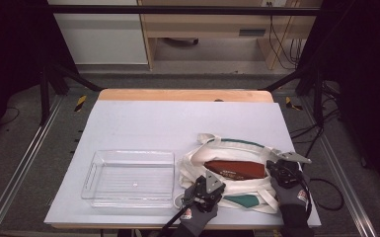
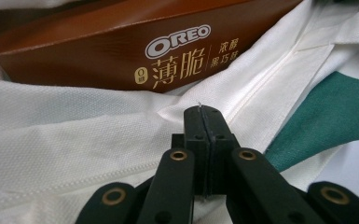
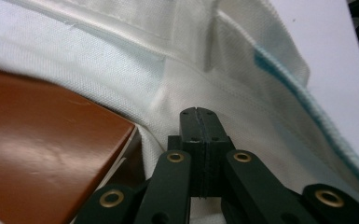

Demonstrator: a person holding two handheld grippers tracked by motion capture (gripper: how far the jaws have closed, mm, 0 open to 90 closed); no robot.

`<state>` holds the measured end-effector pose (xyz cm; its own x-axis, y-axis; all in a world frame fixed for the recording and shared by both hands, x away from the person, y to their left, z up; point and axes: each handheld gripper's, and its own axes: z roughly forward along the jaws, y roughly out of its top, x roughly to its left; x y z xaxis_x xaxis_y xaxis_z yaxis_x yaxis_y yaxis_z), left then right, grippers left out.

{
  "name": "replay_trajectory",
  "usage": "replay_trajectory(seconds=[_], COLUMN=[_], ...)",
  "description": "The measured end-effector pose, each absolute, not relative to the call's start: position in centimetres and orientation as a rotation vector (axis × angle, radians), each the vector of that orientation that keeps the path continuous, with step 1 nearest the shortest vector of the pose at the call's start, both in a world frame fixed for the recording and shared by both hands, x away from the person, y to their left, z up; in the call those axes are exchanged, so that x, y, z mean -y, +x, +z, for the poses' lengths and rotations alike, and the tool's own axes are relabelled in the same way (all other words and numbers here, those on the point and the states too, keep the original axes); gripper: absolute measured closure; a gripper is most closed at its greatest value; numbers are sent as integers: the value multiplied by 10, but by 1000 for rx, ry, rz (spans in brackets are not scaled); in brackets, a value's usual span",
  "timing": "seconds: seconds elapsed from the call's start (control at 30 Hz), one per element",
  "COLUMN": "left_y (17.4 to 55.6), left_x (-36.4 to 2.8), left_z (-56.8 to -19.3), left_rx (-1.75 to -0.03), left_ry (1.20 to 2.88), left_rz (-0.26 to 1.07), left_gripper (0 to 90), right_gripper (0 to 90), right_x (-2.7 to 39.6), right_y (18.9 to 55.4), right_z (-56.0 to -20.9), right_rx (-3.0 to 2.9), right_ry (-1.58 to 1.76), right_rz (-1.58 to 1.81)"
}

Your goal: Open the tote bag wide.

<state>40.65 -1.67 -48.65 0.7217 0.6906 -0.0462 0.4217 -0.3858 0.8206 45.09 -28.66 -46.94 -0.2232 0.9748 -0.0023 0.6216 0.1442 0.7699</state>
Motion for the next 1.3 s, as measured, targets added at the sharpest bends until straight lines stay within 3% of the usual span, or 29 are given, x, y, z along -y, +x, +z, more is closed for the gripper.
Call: replay_trajectory(seconds=[0.13,0.27,0.47,0.6,0.77,0.83,1.0,1.3], left_y=[407,406,401,418,441,455,475,484], left_x=[15,11,4,-7,-16,-20,-21,-11], left_z=[-486,-474,-426,-382,-361,-358,-374,-401], left_rx=[-848,-840,-770,-757,-717,-700,-680,-664], left_ry=[2024,1999,1914,1879,1902,1955,2047,2106], left_rz=[365,348,419,472,495,544,518,501], left_gripper=[891,841,753,677,611,586,574,557], right_gripper=[899,834,751,663,598,571,556,553], right_x=[287,291,289,275,265,258,250,240], right_y=[449,436,408,394,387,385,385,386], right_z=[-469,-460,-439,-436,-435,-436,-444,-452], right_rx=[-1908,-1869,-1845,-1904,-1939,-1967,-2014,-2062], right_ry=[1516,1476,1380,1315,1278,1261,1255,1247], right_rz=[916,1030,1162,1186,1217,1230,1226,1226])
